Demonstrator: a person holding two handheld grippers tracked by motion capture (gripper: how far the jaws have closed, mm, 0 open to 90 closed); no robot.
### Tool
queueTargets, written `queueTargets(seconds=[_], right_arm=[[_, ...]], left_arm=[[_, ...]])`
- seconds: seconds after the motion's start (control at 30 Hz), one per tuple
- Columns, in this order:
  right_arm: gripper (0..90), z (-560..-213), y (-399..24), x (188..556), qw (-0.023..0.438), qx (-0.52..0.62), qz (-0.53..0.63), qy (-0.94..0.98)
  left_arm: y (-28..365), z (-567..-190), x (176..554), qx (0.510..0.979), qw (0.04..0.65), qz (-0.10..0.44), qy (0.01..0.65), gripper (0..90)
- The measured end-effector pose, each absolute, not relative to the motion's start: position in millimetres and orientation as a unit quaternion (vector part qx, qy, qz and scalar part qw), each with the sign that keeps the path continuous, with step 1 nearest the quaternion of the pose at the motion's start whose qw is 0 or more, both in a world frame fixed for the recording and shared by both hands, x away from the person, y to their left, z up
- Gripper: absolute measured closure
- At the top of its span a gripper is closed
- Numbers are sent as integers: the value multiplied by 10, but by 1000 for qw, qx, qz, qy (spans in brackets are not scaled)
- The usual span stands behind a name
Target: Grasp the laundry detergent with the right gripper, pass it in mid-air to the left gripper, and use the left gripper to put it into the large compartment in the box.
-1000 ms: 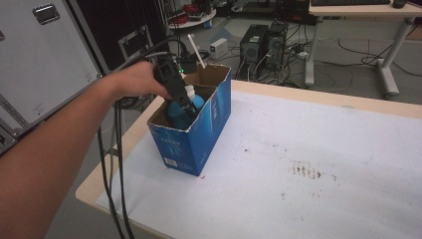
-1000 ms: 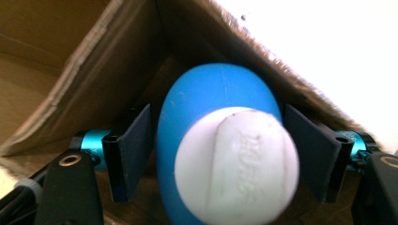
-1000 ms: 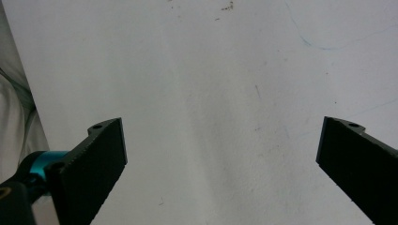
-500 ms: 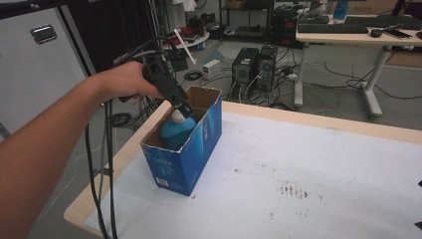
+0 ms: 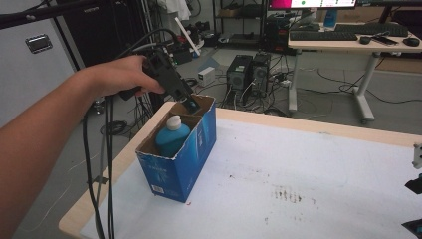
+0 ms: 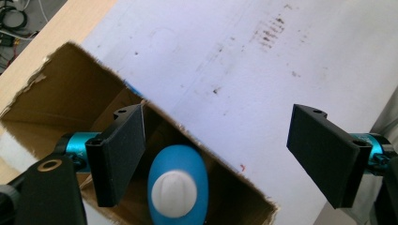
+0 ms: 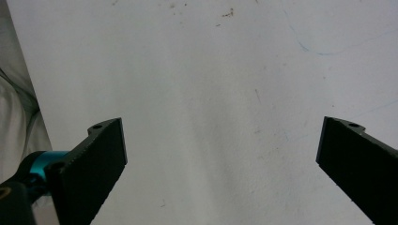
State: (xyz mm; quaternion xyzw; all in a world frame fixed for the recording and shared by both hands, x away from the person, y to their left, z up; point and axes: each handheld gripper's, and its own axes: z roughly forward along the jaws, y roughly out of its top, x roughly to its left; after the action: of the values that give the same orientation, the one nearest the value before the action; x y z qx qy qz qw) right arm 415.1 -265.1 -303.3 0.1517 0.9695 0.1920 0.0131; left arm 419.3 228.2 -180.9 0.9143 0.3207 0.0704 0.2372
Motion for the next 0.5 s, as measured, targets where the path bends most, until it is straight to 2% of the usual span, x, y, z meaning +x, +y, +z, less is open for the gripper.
queueTargets(seconds=[0.27, 0.43, 0.5], right_arm=[[13, -3025, -2674, 4150, 14, 156, 194, 969], [13, -3026, -2678, 4151, 13, 152, 195, 969], [14, -3025, -2676, 4148, 14, 153, 197, 968]], left_arm=[[2070, -1701, 4172, 923, 263, 58, 275, 198], [1878, -1691, 4169, 929, 259, 59, 259, 193], [1805, -1693, 4169, 929, 259, 56, 257, 107]])
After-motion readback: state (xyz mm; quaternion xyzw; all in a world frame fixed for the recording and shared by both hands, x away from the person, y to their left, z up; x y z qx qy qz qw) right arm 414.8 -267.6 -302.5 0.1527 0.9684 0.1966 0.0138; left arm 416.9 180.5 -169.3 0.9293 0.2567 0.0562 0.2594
